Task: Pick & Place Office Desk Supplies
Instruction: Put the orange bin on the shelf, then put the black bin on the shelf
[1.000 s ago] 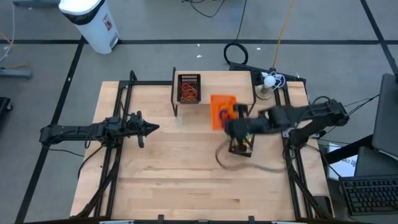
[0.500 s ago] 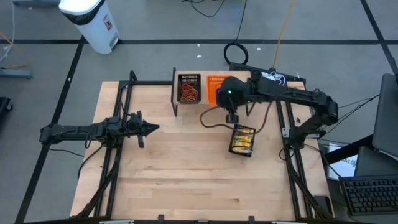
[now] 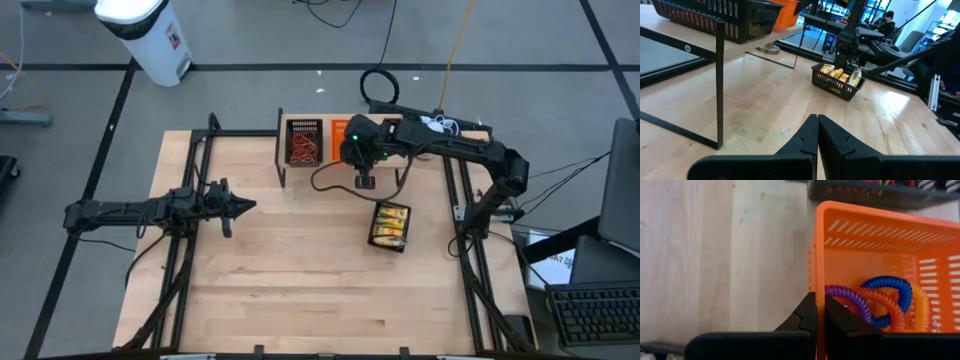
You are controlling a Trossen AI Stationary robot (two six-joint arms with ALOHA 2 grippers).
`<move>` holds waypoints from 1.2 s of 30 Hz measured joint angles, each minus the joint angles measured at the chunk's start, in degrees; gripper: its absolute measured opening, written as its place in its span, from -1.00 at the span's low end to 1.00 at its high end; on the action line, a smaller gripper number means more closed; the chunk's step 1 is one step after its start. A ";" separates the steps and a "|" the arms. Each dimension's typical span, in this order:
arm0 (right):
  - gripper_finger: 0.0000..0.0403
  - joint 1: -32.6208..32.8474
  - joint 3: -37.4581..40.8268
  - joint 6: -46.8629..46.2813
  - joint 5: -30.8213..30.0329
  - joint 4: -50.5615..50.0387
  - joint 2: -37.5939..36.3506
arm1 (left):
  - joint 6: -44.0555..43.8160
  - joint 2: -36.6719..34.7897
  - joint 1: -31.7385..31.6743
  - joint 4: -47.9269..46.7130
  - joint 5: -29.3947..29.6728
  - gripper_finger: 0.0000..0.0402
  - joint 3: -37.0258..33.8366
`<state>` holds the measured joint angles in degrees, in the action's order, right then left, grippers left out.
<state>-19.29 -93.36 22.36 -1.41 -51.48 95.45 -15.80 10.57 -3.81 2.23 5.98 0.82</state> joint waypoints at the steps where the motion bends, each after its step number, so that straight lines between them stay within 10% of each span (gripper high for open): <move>1: -1.00 0.00 0.00 0.13 0.00 0.56 0.20 | -0.01 0.00 0.00 0.03 0.00 -0.97 0.00; 23: -0.93 -0.79 0.02 -0.13 0.25 2.82 0.95 | 0.12 0.00 0.00 0.45 0.00 -0.97 0.00; 36: -0.26 -0.55 0.02 -2.35 0.22 2.80 1.01 | 0.10 0.00 -0.01 0.49 -0.01 -0.97 0.00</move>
<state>-19.83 -93.34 20.01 -1.19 -48.68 96.47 -15.70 10.57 -3.82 2.72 5.97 0.82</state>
